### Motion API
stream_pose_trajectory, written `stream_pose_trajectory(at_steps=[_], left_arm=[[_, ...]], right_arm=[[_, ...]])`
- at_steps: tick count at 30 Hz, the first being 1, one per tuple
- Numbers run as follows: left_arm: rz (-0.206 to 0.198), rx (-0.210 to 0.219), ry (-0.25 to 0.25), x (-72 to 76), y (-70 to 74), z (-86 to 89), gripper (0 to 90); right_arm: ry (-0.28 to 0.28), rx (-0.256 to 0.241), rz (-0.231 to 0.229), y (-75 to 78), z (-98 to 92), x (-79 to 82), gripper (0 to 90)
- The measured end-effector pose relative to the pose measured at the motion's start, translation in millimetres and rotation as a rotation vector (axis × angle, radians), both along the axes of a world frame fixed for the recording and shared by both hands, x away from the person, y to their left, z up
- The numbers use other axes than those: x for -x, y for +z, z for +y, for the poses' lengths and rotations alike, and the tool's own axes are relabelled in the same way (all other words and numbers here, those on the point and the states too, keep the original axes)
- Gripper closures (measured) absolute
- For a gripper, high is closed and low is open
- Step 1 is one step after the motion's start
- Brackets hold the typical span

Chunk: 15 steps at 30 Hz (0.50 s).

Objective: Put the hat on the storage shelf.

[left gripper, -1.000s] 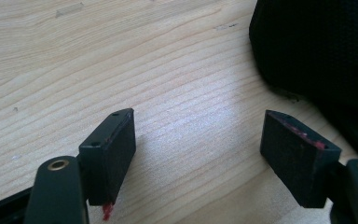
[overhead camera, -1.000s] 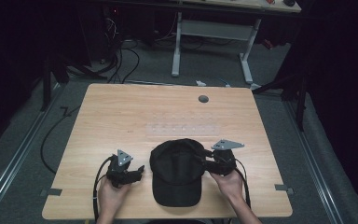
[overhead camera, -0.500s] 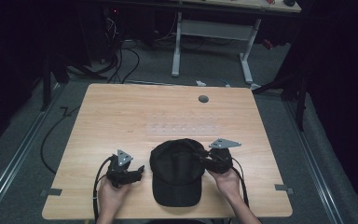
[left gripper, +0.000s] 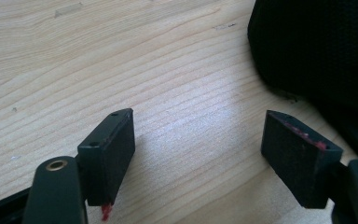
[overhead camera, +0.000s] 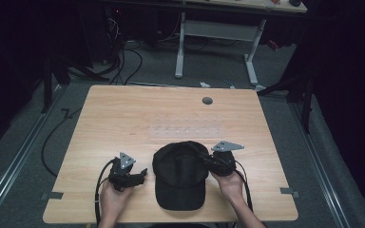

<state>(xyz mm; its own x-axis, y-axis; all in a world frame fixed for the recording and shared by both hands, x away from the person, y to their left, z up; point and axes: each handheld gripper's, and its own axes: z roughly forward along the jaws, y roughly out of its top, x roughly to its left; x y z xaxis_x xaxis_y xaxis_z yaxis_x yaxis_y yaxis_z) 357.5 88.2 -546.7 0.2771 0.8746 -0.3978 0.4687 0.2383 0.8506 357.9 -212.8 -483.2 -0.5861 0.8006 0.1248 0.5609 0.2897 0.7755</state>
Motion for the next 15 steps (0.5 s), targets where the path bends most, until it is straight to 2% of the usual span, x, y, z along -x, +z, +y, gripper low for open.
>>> stream_pose_trajectory(at_steps=[1,12,15], left_arm=[[0.000,0.000,0.000,0.0,0.0,0.0,25.8],[0.001,0.001,0.000,0.0,0.1,0.1,25.9],[0.001,0.002,0.000,-0.1,0.1,0.2,26.2]], right_arm=[[0.002,-0.015,0.013,-0.5,-1.1,-1.3,84.5],[0.011,-0.038,0.041,1.1,-4.1,-2.8,86.7],[0.042,-0.068,0.047,2.2,-7.0,-3.1,86.7]])
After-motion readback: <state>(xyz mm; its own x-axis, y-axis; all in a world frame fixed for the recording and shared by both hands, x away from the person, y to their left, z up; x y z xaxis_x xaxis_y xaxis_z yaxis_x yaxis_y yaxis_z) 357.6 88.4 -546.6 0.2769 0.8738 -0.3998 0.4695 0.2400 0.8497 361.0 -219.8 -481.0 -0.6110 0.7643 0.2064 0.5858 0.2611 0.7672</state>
